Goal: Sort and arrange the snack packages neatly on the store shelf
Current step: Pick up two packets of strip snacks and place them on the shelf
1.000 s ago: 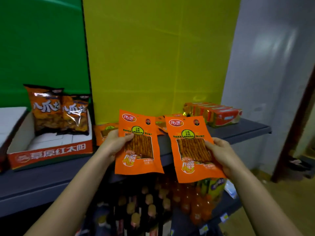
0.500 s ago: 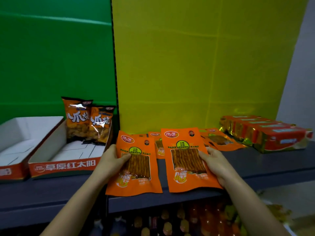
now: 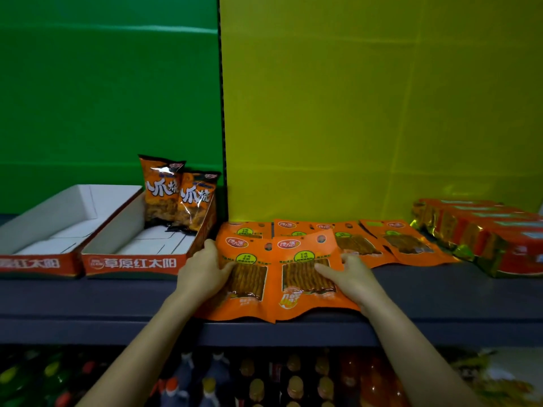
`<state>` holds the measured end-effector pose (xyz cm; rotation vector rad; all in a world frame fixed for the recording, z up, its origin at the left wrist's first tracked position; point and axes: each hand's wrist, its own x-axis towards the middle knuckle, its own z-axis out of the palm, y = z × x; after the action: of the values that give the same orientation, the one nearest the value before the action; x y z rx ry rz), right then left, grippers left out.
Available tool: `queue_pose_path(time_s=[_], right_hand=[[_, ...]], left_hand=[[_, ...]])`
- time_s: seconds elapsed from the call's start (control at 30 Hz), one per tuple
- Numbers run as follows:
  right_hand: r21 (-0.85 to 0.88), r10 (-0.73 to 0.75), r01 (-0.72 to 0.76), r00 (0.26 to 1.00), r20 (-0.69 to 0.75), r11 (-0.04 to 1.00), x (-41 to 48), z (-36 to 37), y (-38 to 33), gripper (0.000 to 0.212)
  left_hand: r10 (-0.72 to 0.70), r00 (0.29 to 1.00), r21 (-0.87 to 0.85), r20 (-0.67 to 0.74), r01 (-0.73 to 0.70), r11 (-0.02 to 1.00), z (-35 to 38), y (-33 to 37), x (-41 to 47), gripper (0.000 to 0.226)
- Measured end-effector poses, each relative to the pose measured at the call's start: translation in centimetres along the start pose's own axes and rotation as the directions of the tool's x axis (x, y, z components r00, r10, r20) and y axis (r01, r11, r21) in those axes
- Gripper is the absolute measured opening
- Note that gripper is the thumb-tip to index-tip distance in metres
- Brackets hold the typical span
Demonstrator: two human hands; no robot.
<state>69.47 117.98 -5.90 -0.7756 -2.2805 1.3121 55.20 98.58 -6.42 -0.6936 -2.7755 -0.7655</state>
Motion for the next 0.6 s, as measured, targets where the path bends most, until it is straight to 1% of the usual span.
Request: queue_pose_path(time_s=[0.07, 0.17, 0.33, 0.53, 0.6], right_hand=[[-0.161, -0.012, 0.005, 0.999, -0.038, 0.987, 0.4, 0.1, 0.1, 0.031], [-0.395, -0.041, 0.005, 0.996, -0.083, 0.919, 0.4, 0.5, 0.2, 0.047], [-0.561, -0.094, 0.050, 0.994, -0.050, 0.826, -0.8, 0.6, -0.4, 0.043], [-0.784, -0.186, 0.089, 0.982, -0.035, 0.615, -2.0, 0.2, -1.5, 0.053], [-0.833, -0.221, 0.091, 0.974, -0.039, 0.546, -2.3, -0.1, -1.9, 0.054]], left_hand=[[0.009, 0.999, 0.033, -0.036, -0.008, 0.999, 0.3, 0.1, -0.1, 0.041], [0.048, 0.994, 0.101, -0.095, -0.038, 0.994, 0.6, 0.1, -0.3, 0.035], [0.083, 0.986, 0.250, -0.145, -0.044, 0.967, 0.9, 0.2, -0.6, 0.034], [0.137, 0.977, 0.489, -0.163, -0.040, 0.871, 0.8, 0.8, -1.1, 0.034], [0.154, 0.973, 0.512, -0.171, -0.046, 0.858, 0.5, 1.4, -1.3, 0.030]])
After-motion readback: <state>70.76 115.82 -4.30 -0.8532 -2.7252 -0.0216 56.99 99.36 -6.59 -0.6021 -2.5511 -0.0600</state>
